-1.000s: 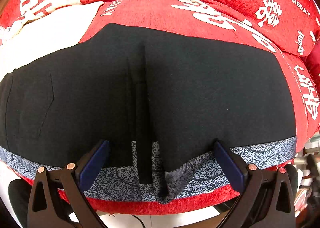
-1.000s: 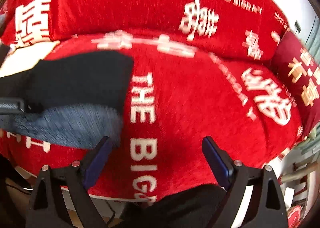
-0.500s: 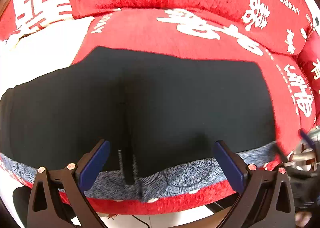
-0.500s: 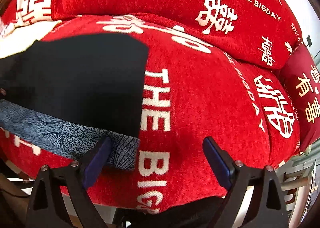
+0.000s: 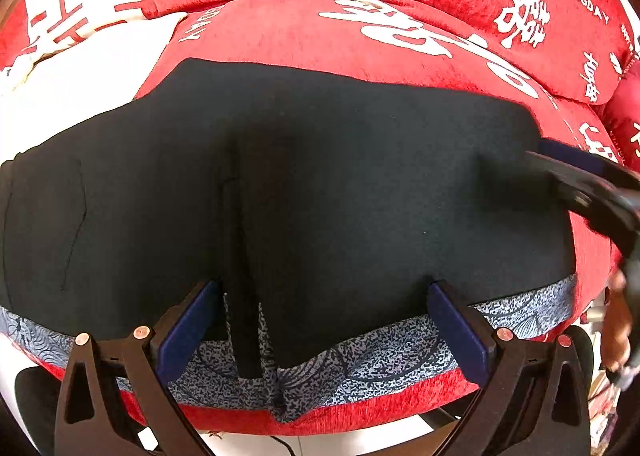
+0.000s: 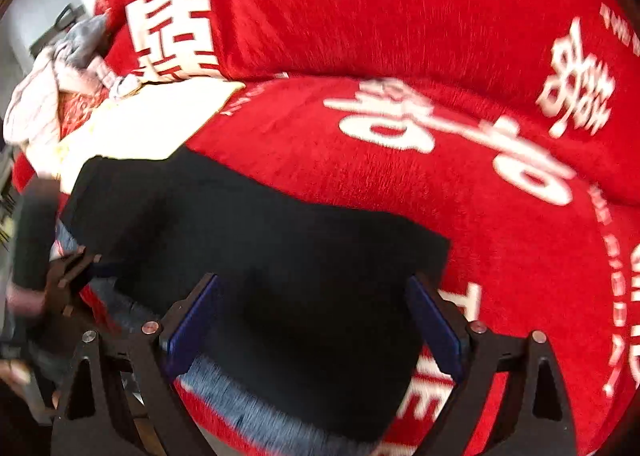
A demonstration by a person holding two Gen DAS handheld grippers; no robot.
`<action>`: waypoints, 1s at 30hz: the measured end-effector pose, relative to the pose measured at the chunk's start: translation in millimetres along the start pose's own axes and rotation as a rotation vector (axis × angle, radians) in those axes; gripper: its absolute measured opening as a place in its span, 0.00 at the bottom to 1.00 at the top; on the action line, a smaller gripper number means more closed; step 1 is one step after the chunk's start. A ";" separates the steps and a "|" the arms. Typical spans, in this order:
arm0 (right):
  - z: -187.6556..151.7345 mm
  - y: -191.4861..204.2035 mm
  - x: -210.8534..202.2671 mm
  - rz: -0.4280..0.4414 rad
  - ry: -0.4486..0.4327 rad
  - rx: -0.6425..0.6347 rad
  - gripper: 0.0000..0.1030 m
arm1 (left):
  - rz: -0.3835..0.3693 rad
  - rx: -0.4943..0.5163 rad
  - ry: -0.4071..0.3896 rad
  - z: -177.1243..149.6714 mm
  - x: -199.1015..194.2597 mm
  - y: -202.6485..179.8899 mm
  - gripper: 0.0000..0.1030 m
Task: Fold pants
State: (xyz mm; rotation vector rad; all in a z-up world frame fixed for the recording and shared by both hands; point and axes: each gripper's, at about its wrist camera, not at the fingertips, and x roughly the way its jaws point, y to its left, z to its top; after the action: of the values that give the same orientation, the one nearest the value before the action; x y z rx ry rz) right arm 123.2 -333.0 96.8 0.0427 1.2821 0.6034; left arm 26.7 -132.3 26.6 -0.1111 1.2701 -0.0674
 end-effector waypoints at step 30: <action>-19.1 84.4 9.7 -0.220 0.006 -0.054 0.94 | -0.066 -0.176 -0.075 -22.1 -33.9 98.7 1.00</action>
State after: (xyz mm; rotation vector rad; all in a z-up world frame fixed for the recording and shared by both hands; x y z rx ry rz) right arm 73.8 -263.1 112.4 -0.1434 1.2557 0.4493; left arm -5.5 -31.5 40.3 -0.3046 1.1957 -0.0080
